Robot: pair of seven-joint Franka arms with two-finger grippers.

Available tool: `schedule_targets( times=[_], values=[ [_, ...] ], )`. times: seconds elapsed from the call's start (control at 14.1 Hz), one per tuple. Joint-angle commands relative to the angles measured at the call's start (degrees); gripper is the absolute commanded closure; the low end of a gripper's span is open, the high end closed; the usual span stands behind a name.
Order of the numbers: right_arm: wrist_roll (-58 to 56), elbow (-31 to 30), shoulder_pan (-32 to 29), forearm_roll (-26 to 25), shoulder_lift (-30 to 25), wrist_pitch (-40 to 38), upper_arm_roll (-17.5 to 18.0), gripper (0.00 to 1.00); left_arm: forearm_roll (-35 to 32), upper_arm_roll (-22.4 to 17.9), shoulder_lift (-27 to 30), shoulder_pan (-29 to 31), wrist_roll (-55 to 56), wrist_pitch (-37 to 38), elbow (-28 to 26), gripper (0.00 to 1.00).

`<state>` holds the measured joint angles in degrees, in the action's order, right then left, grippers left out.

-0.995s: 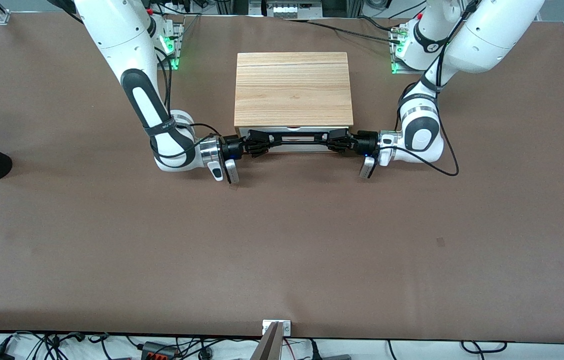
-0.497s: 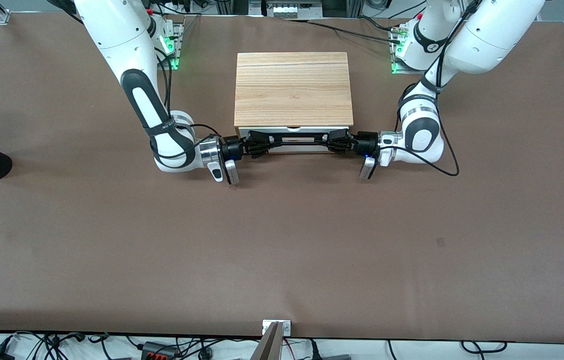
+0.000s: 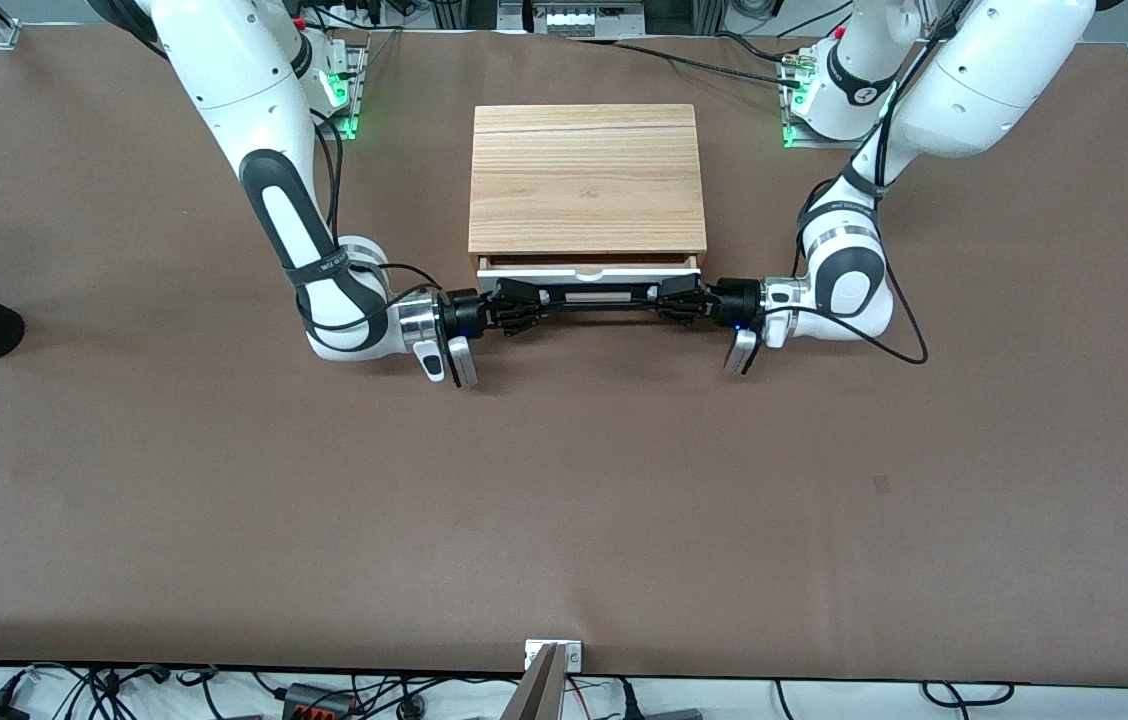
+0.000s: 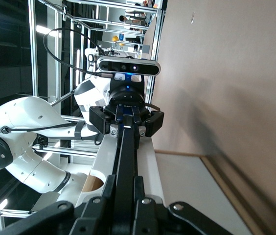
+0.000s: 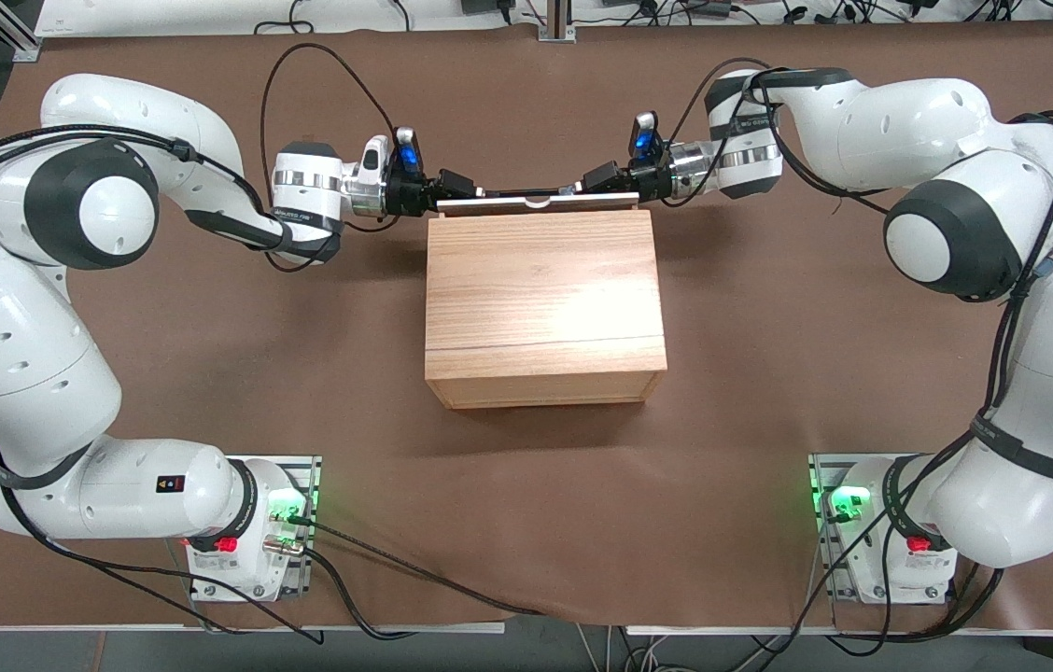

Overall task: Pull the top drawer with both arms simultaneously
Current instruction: 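Pull the handle outward with both grippers, sliding the drawer open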

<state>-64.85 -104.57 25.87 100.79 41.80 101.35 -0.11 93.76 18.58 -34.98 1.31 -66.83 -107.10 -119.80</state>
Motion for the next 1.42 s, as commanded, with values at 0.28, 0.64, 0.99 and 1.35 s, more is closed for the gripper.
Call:
schedule_targets(
  times=[0.28,0.64,0.99,1.35],
  values=[
    [0.2,9.0,-0.7,0.1,6.8,1.0,-0.2,1.0,1.6,-1.0,-6.9,0.5,0.0,0.3,10.3,0.99],
    [2.0,13.9,-1.0,0.1,9.3,1.0,-1.0,1.0,1.5,-1.1,-7.7,0.5,0.0,0.3,11.8,0.99],
    [2.2,17.7,-1.0,-0.2,11.7,1.3,-2.1,0.98,1.5,-1.1,-8.2,0.5,0.0,0.3,12.1,0.98],
    [3.6,17.7,-1.1,-0.4,11.5,1.3,-2.1,0.0,1.6,-1.1,-8.2,0.5,-0.6,0.3,12.0,0.0]
  ],
)
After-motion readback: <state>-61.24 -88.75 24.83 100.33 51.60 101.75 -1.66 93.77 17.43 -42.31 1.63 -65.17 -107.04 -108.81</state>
